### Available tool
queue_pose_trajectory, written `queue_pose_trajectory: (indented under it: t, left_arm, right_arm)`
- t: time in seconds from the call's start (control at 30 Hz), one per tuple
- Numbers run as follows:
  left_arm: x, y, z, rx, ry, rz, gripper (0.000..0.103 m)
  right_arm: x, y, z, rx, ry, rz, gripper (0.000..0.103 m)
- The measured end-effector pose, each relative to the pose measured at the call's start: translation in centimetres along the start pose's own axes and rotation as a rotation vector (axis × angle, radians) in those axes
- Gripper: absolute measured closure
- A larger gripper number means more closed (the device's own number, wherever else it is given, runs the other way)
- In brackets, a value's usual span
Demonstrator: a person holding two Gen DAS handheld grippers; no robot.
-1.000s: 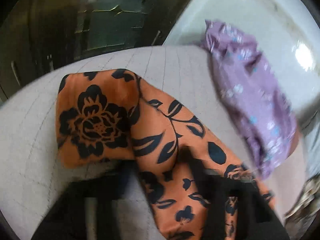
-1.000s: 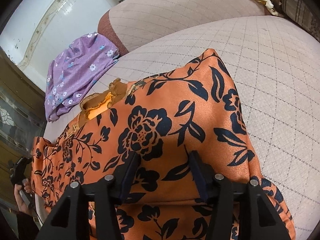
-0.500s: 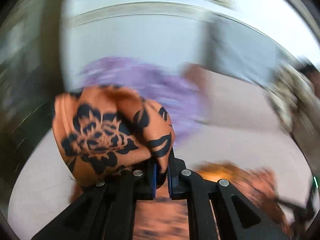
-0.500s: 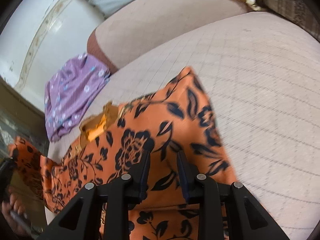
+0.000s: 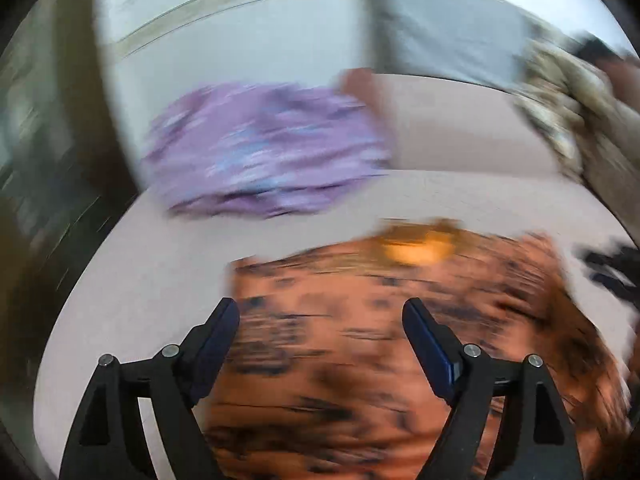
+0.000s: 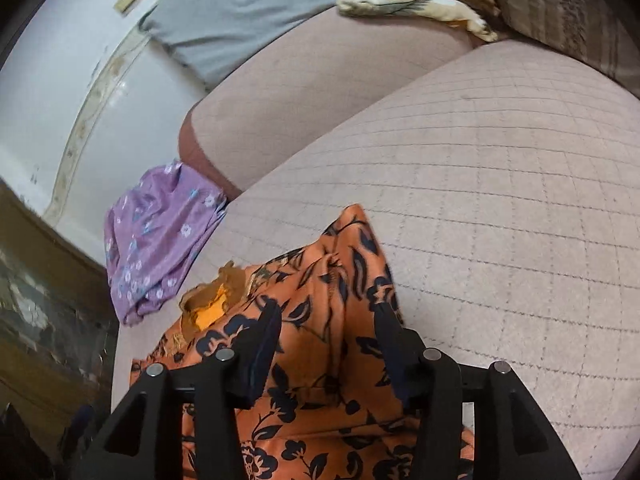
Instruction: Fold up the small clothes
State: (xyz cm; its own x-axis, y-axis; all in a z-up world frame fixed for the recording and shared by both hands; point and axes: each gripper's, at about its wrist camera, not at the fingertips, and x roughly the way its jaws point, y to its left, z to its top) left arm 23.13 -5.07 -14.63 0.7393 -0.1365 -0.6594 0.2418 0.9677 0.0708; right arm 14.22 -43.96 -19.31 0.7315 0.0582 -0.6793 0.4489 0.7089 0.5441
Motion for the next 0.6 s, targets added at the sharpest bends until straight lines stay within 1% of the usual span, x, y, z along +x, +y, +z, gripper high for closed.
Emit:
queue_pose_trajectory:
  t: [0.07, 0.13, 0.17, 0.2, 0.27, 0.3, 0.4, 0.43, 0.47, 0.5, 0.53, 0.6]
  left_arm:
    - [2.9, 3.2, -0.8, -0.102, 0.08, 0.074, 0.019]
    - [4.7, 5.2, -1.7, -0.16, 0.129, 0.105, 0.019]
    - [6.3, 5.7, -1.7, -0.168, 0.155, 0.117, 0.019]
    - [7.0, 5.8, -2.0, -0.162, 0.175, 0.128, 0.019]
    - [8.6, 5.7, -2.4, -0.139, 0.217, 0.148, 0.019]
    - [8.8, 5.4, -2.4, -0.134, 0.225, 0.15, 0.019]
    - [9.2, 4.4, -2.8, -0.087, 0.238, 0.162, 0.019]
    - [9.4, 4.2, -2.8, -0.067, 0.239, 0.172, 0.019]
    - [9.4, 4.0, -2.8, -0.055, 0.233, 0.175, 0.019]
    - [9.5, 3.9, -2.8, -0.047, 0.229, 0.177, 0.019]
    - [9.7, 3.7, -2.7, -0.037, 0.227, 0.18, 0.018]
    - [9.8, 3.7, -2.6, -0.029, 0.226, 0.186, 0.017]
  right_arm:
    - [0.6, 0.1, -0.1, -0.003, 0.024, 0.02, 0.051]
    - [1.6, -0.3, -0.1, 0.02, 0.063, 0.05, 0.051]
    - [2.4, -0.7, 0.0, 0.047, 0.096, 0.075, 0.051]
    - [3.3, -1.2, 0.1, 0.077, 0.131, 0.096, 0.051]
    - [5.1, -1.9, 0.0, 0.119, 0.174, 0.093, 0.051]
    - [5.8, -2.1, 0.0, 0.13, 0.188, 0.09, 0.051]
    - [7.4, -1.7, -0.6, 0.11, 0.224, 0.103, 0.054]
    - [7.6, -1.2, -0.7, 0.088, 0.223, 0.099, 0.056]
    - [7.7, -0.5, -0.9, 0.054, 0.228, 0.099, 0.071]
    - [7.9, 0.0, -1.0, 0.023, 0.242, 0.11, 0.088]
    - [8.0, 0.4, -1.2, 0.003, 0.24, 0.115, 0.091]
    - [7.1, 1.0, -1.1, -0.035, 0.199, 0.098, 0.094]
